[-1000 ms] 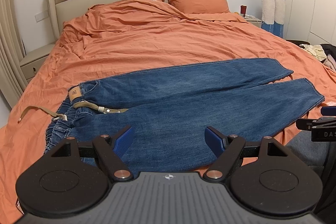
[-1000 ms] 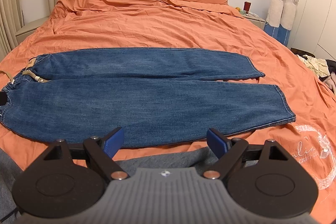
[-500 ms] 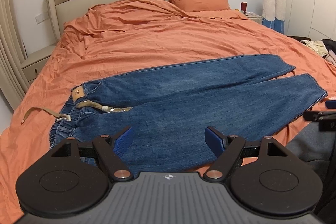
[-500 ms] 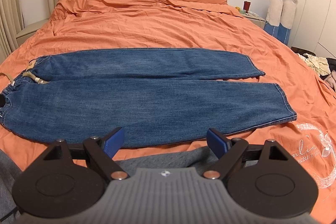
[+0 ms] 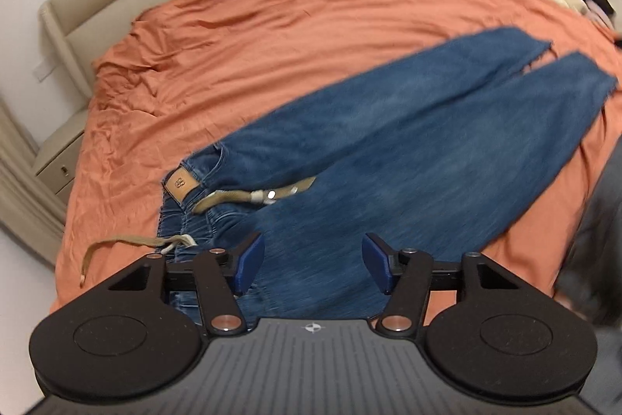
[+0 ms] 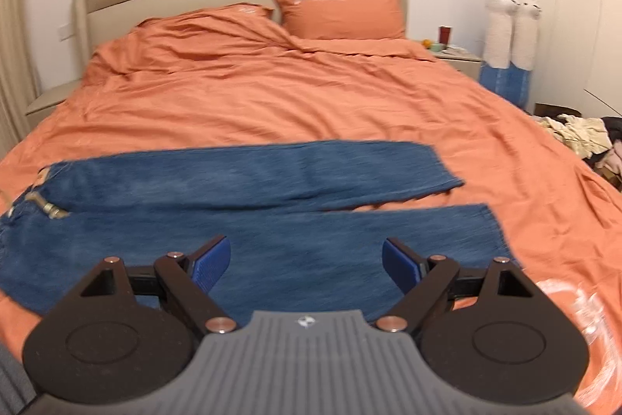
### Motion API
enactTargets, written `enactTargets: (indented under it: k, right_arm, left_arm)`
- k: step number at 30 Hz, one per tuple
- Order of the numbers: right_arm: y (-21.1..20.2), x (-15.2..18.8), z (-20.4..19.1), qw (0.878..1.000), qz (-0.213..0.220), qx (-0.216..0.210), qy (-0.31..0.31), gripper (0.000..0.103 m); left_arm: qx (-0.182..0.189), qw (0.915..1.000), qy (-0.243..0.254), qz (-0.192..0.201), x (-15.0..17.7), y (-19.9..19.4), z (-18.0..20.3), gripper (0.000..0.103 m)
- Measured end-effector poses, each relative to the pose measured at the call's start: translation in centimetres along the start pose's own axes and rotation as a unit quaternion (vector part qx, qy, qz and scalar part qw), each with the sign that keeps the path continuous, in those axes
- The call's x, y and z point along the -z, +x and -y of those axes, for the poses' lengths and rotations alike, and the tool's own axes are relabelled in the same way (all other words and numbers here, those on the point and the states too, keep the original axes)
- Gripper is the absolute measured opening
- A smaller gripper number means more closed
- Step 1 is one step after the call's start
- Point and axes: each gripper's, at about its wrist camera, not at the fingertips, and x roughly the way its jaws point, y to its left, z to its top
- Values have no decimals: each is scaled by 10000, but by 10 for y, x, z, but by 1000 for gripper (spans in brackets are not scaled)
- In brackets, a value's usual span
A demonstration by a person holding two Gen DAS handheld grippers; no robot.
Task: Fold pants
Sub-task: 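Grasp the jeans waistband with the left tool while the right tool grasps a leg hem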
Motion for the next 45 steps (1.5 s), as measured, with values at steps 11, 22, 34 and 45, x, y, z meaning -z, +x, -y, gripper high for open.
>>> enactTargets:
  k: [11, 22, 34, 45]
  right_arm:
    - [58, -19, 84, 9925, -1187, 238, 158, 82]
    - [82, -10, 115, 9811, -1088, 1019, -1237, 72]
    - [78, 4, 118, 8830, -1909, 699, -4231, 35]
    - [97, 76, 103, 8319, -1591, 467, -5295, 25]
  left_arm:
    - [349, 9755, 1795, -1224, 48, 75, -18, 70]
    - [49, 9406, 2910, -1748, 83, 126, 14, 68]
    - [-354, 9800, 1694, -987, 50, 92, -12, 14]
    - [-699, 9953, -412, -534, 2, 80, -39, 14]
